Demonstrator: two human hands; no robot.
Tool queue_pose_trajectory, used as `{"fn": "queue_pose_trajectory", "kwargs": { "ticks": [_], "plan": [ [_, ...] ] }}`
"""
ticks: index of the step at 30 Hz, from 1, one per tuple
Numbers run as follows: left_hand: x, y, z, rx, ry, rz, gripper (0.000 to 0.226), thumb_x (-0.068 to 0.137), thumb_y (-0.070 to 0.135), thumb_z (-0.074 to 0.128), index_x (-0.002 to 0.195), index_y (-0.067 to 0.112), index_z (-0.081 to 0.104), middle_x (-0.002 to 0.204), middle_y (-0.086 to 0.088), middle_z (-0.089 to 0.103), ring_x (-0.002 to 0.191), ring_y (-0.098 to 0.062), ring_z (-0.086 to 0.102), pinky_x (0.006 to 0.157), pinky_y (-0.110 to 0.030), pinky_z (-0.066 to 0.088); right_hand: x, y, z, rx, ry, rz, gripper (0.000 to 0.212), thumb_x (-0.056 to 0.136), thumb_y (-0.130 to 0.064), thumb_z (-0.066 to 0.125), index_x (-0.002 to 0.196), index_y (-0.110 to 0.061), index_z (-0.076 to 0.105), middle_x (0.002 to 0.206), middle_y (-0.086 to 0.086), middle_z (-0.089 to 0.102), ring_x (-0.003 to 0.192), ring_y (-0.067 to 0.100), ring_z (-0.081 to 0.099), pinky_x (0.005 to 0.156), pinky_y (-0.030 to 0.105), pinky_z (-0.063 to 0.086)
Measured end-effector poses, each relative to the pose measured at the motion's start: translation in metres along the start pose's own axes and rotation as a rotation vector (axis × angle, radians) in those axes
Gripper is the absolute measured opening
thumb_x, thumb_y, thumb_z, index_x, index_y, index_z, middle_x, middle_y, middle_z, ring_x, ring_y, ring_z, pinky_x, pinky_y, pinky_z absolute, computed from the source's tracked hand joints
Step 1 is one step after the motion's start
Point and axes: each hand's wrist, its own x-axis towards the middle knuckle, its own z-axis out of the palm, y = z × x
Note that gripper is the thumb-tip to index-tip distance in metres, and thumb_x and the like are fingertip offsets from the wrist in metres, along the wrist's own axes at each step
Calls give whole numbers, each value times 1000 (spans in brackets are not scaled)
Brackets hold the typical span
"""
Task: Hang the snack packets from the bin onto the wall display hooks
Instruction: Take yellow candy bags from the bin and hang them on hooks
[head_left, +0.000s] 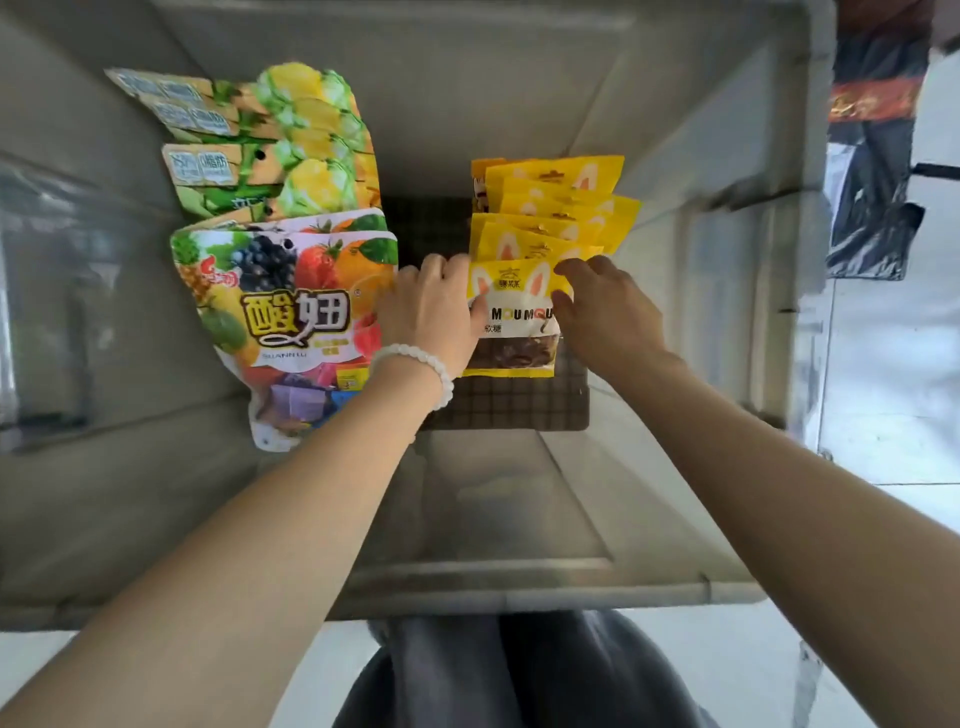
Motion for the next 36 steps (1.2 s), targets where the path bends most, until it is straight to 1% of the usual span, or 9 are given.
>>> {"fn": "queue_pose_trajectory", "kwargs": {
  "ticks": [3,7,12,16,20,24,27,32,36],
  "plan": [
    [20,-6,20,36,11,16,48,91,43,45,132,18,41,124,-7,53,110,-31,49,80,-41,39,26,1,18,19,29,54,35,95,-26,41,129,-16,46,132,10,45,120,33,42,83,43,42],
    [35,-6,35,51,2,42,43,92,44,43,128,21,45,122,-4,55,111,-29,47,84,-42,35,46,5,25,-7,147,44,35,94,-23,45,128,-13,47,134,11,42,121,34,40,91,46,39],
    [35,-5,38,1,10,45,32,94,43,43,118,25,53,111,-1,59,105,-26,49,81,-41,31,53,10,25,2,140,43,34,92,-30,50,122,-14,54,128,11,47,119,33,39,92,43,37],
    [27,-6,38,-24,29,76,25,95,40,43,109,27,59,100,0,63,99,-25,50,79,-40,28,50,11,27,128,129,62,31,89,-36,55,113,-18,63,122,10,50,119,31,38,95,40,34],
    [23,-5,38,-34,75,93,21,94,34,45,100,24,62,96,0,64,96,-25,51,76,-39,25,46,13,31,118,103,20,25,91,-30,53,110,-17,63,117,9,57,115,31,42,92,40,34],
    [16,-6,34,1,86,144,18,90,29,51,95,19,66,93,-1,65,94,-27,52,75,-42,31,41,13,29,63,94,-26,24,93,-26,49,109,-15,64,112,10,62,109,33,49,88,40,36],
    [3,-8,23,-24,119,176,9,83,22,62,82,17,69,86,-2,66,87,-30,54,70,-40,31,30,10,19,145,66,-20,21,91,-21,53,105,-14,66,108,10,63,104,32,52,84,41,42],
    [-35,-5,-7,-58,117,233,8,82,18,63,77,17,70,86,-1,65,85,-29,53,68,-35,25,-10,1,-2,267,-4,-54,17,86,-15,57,97,-13,69,105,9,64,101,28,55,83,36,43],
    [-65,-6,-45,-73,137,222,7,79,15,64,74,16,69,83,-2,65,81,-30,54,67,-36,31,-42,-12,-36,340,76,-47,16,85,-12,59,97,-8,69,104,13,65,96,30,57,79,31,40]
  ]
}}
